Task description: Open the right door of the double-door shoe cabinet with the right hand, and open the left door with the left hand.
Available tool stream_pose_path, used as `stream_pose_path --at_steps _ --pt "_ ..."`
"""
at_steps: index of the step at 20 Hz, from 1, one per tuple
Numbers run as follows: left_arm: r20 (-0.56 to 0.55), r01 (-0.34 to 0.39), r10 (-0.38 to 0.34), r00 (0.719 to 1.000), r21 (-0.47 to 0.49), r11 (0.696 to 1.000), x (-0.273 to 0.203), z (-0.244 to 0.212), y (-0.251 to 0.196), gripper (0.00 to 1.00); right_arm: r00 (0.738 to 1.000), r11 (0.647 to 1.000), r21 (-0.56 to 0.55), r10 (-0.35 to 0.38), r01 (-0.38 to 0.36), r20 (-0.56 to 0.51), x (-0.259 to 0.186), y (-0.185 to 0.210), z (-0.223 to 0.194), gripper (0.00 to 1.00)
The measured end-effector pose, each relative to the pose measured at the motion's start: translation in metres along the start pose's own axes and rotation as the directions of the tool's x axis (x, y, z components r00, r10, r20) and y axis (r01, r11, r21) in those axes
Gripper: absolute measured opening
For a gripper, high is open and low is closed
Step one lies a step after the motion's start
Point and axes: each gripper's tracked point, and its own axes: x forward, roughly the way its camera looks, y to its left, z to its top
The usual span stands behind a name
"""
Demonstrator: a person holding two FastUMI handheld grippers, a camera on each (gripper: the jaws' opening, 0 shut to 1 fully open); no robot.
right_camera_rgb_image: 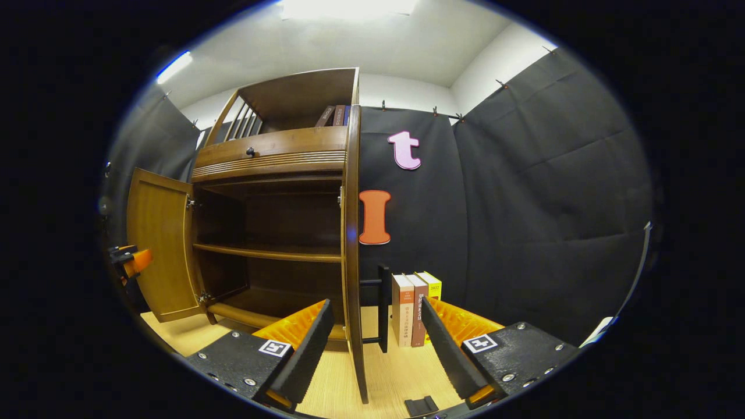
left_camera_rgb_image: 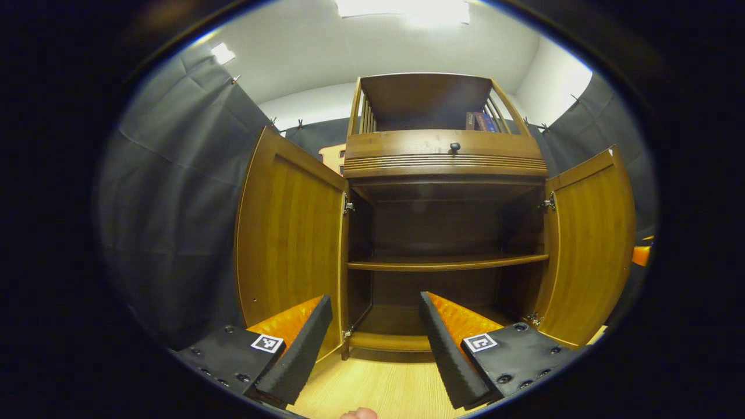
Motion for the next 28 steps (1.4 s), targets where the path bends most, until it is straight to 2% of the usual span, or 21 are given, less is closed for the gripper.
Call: stream_pose_path --at_steps 14,28 --pt "0.011 0.043 -0.043 0.999 0.022 0.999 0.008 0.003 -0.013 0.98 1.0 1.0 -0.002 -0.018 0.018 0.009 -0.001 -0.005 0.005 0.92" --pt "0.005 0.046 -0.046 0.999 0.018 0.999 0.011 -0.002 -0.013 0.98 1.0 1.0 -0.012 -0.02 0.02 0.004 -0.001 -0.003 0.004 0.92"
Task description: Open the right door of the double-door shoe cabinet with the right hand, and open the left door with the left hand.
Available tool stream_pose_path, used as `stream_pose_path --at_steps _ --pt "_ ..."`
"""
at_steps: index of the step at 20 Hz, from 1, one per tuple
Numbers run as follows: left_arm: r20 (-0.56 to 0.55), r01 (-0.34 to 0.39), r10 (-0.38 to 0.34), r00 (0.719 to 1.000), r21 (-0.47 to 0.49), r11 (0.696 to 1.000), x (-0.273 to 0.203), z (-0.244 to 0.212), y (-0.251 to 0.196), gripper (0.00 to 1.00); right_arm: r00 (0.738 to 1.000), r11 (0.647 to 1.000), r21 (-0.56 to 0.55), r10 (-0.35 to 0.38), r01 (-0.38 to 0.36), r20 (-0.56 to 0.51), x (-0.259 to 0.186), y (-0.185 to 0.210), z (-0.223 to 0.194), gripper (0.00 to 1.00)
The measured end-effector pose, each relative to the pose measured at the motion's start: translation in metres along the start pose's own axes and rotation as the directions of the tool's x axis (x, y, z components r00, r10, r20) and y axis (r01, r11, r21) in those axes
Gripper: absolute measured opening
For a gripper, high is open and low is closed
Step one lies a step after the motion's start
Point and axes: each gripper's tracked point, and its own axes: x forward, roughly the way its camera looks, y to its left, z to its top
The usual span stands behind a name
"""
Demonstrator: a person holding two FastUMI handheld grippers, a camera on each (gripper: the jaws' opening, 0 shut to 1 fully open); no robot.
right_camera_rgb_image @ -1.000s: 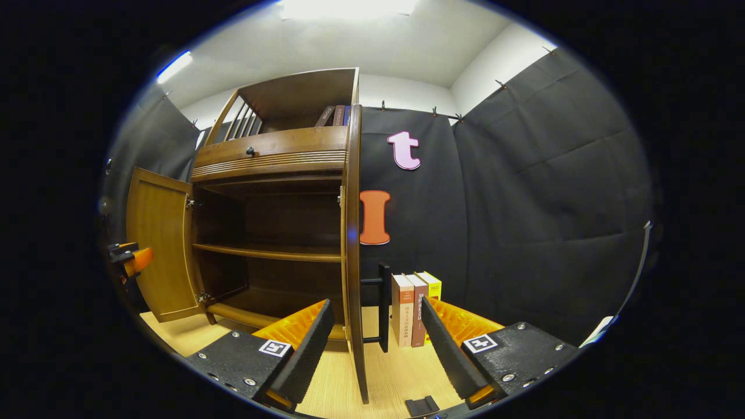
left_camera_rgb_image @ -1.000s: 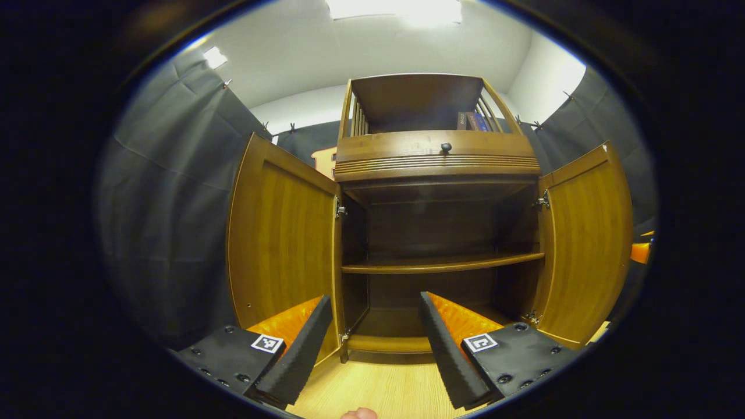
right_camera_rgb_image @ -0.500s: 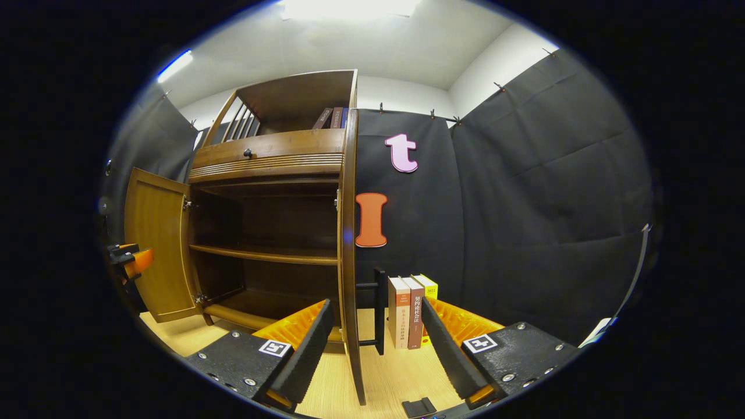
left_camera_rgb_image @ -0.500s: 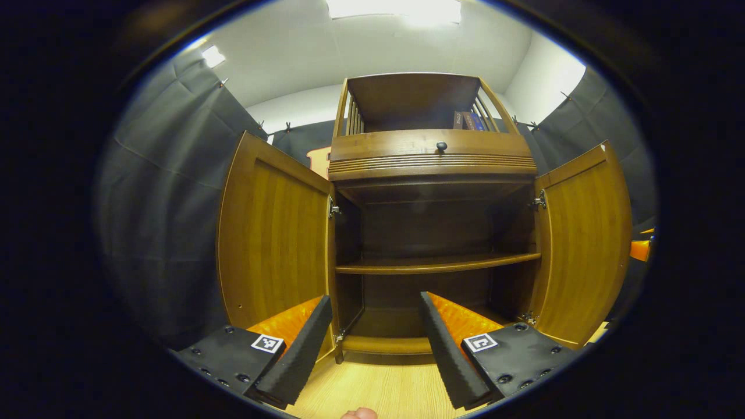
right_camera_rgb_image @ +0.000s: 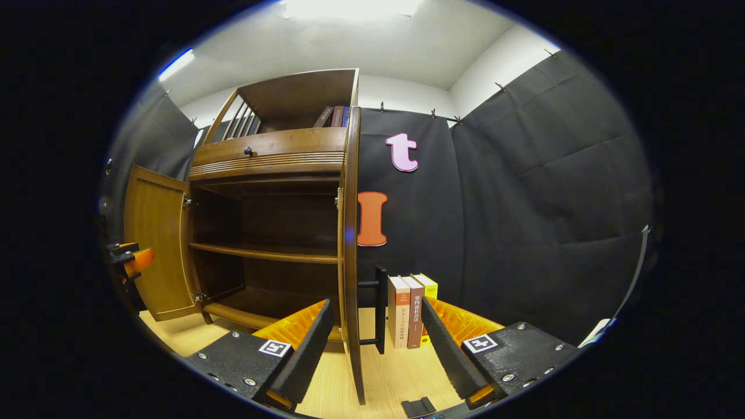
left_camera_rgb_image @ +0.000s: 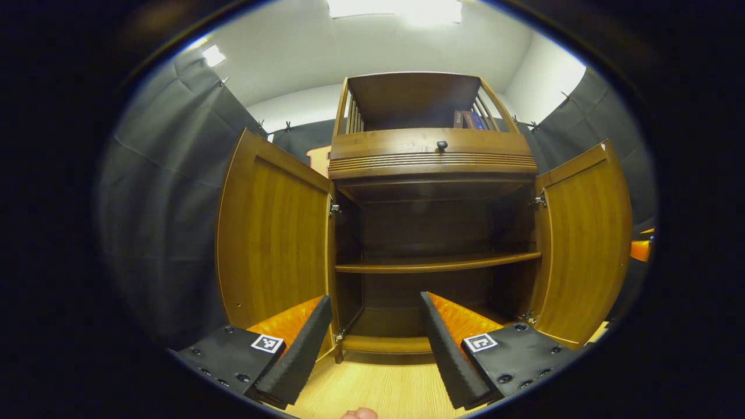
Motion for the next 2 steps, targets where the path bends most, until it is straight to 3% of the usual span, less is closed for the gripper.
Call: stream_pose_path --at_steps 2 --pt "-0.001 -0.002 0.002 1.0 0.0 1.0 -0.0008 0.0008 0.001 0.98 1.0 1.0 0.0 0.002 -0.002 -0.002 0.0012 0.0014 -0.0004 0.92"
